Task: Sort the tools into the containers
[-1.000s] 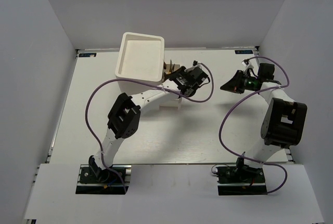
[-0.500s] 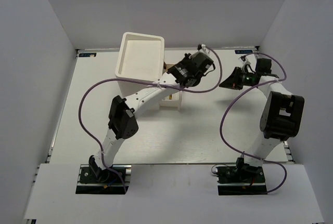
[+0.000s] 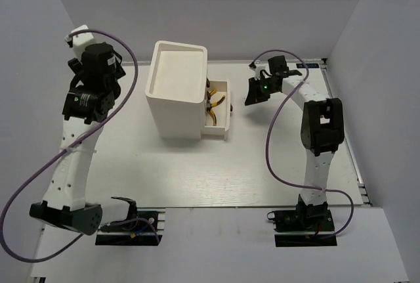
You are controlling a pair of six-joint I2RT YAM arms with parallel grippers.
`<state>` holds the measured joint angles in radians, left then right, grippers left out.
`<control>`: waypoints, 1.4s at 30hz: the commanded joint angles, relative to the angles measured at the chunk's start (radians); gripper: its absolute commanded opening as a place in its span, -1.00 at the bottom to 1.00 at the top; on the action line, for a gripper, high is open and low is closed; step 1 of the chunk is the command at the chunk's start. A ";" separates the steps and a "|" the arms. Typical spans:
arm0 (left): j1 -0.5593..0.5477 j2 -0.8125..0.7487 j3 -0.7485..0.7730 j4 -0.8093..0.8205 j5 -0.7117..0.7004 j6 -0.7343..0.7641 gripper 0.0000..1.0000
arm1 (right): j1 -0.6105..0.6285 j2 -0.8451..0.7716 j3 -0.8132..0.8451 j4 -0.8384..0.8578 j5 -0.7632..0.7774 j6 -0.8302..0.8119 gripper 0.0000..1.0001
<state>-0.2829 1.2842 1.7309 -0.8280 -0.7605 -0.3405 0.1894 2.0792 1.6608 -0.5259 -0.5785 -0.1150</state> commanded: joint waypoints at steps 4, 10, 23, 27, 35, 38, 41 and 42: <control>0.247 0.098 -0.294 0.044 0.477 -0.147 0.20 | 0.059 0.038 0.054 -0.040 0.169 -0.044 -0.57; 0.381 0.236 -0.425 0.245 0.866 -0.141 0.06 | 0.114 0.081 0.083 -0.046 0.151 -0.064 -0.57; 0.381 0.388 -0.430 0.391 1.265 -0.035 0.08 | 0.232 0.223 0.254 -0.052 -0.129 0.028 -0.67; 0.372 0.418 -0.430 0.382 1.325 -0.035 0.08 | 0.260 0.252 0.299 -0.025 -0.155 0.061 -0.67; 0.363 0.418 -0.449 0.369 1.343 -0.016 0.08 | 0.308 0.332 0.401 0.076 -0.233 0.187 -0.69; 0.363 0.409 -0.458 0.359 1.343 -0.015 0.08 | 0.324 0.358 0.421 0.121 -0.254 0.230 -0.69; 0.363 0.409 -0.458 0.345 1.314 -0.015 0.11 | 0.341 0.367 0.436 0.116 -0.232 0.229 -0.69; 0.373 0.400 -0.458 0.322 1.298 -0.015 0.15 | 0.341 0.355 0.439 0.106 -0.154 0.197 -0.72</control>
<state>0.1040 1.7199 1.2705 -0.4595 0.4828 -0.3599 0.4732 2.4409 2.0377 -0.5152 -0.7219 0.0616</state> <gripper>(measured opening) 0.566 0.143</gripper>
